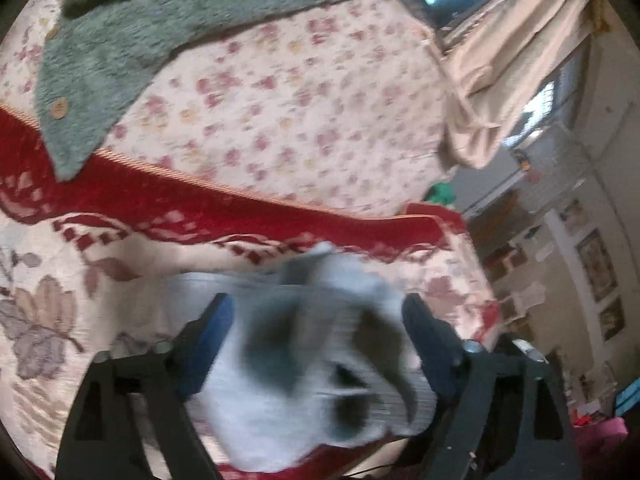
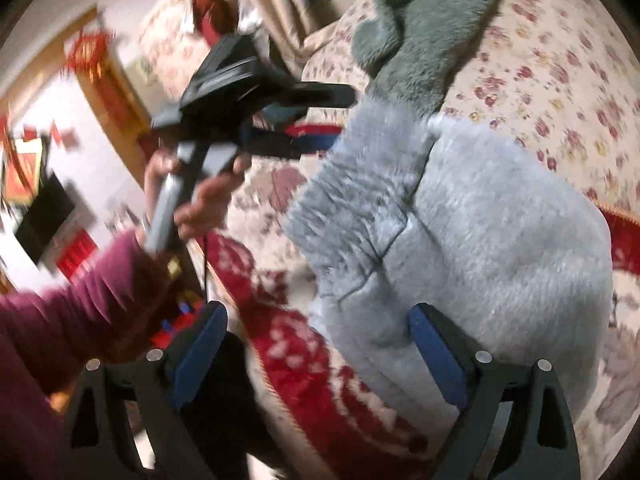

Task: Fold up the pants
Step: 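Lay the folded grey sweatpants down on the blanket with both grippers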

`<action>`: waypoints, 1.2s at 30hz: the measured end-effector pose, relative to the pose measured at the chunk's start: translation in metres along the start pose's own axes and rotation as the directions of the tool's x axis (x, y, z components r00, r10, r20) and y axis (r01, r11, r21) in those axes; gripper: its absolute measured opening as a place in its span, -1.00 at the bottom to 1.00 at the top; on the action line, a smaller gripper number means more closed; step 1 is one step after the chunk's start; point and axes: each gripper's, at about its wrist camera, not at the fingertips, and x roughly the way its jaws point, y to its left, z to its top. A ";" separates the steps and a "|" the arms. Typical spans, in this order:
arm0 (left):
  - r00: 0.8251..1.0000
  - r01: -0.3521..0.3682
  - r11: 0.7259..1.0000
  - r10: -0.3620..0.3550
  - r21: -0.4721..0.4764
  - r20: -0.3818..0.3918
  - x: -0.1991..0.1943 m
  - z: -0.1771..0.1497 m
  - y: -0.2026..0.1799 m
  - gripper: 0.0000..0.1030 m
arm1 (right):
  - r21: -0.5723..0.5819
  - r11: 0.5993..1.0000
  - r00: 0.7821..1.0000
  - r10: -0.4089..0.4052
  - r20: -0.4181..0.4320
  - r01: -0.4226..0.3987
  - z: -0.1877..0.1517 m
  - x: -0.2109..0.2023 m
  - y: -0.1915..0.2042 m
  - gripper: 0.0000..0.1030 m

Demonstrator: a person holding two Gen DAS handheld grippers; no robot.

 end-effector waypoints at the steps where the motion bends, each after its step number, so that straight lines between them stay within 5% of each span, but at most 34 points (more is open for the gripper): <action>1: 1.000 0.008 1.000 -0.008 0.011 0.004 -0.001 0.000 -0.007 0.73 | 0.010 1.000 1.000 0.005 0.013 -0.005 0.001 -0.004 -0.003 0.86; 7: 1.000 -0.017 0.997 0.016 0.076 0.011 0.000 0.002 -0.048 0.73 | 0.017 1.000 0.998 0.002 0.059 -0.003 0.007 -0.020 -0.003 0.85; 11: 0.997 -0.079 0.993 0.078 0.087 0.010 0.012 -0.009 -0.066 0.79 | 0.013 0.987 0.979 -0.163 0.124 0.162 0.012 -0.042 -0.006 0.85; 13: 0.996 -0.086 0.993 0.086 0.083 0.011 0.020 -0.016 -0.072 0.82 | 0.022 0.950 0.942 -0.311 0.125 0.310 0.012 -0.049 -0.016 0.85; 15: 0.996 -0.087 0.993 0.086 0.077 0.010 0.033 -0.025 -0.080 0.86 | 0.033 0.880 0.875 -0.474 0.100 0.473 0.009 -0.052 -0.035 0.83; 19: 0.995 -0.096 0.993 0.095 0.074 0.017 0.058 -0.041 -0.095 0.87 | 0.086 0.835 0.833 -0.550 0.063 0.544 0.002 -0.053 -0.060 0.71; 22: 0.993 -0.119 0.993 0.119 0.025 0.007 0.082 -0.050 -0.092 0.87 | 0.119 0.821 0.821 -0.567 0.058 0.559 0.000 -0.052 -0.068 0.64; 27: 0.960 -0.280 0.960 0.279 -0.008 -0.029 0.108 -0.063 -0.059 0.86 | 0.058 0.813 0.813 -0.582 0.038 0.579 -0.003 -0.029 -0.064 0.57; 32: 0.963 -0.268 0.961 0.267 -0.066 -0.029 0.100 -0.075 -0.024 0.86 | 0.059 0.849 0.848 -0.528 0.041 0.526 -0.014 -0.001 -0.057 0.53; 34: 0.964 -0.267 0.962 0.266 -0.055 -0.015 0.098 -0.083 -0.011 0.76 | 0.017 0.832 0.830 -0.554 0.060 0.555 -0.020 0.009 -0.052 0.55; 36: 0.966 -0.257 0.966 0.258 -0.037 -0.001 0.099 -0.089 -0.003 0.71 | 0.018 0.837 0.834 -0.547 0.074 0.547 -0.025 0.012 -0.053 0.56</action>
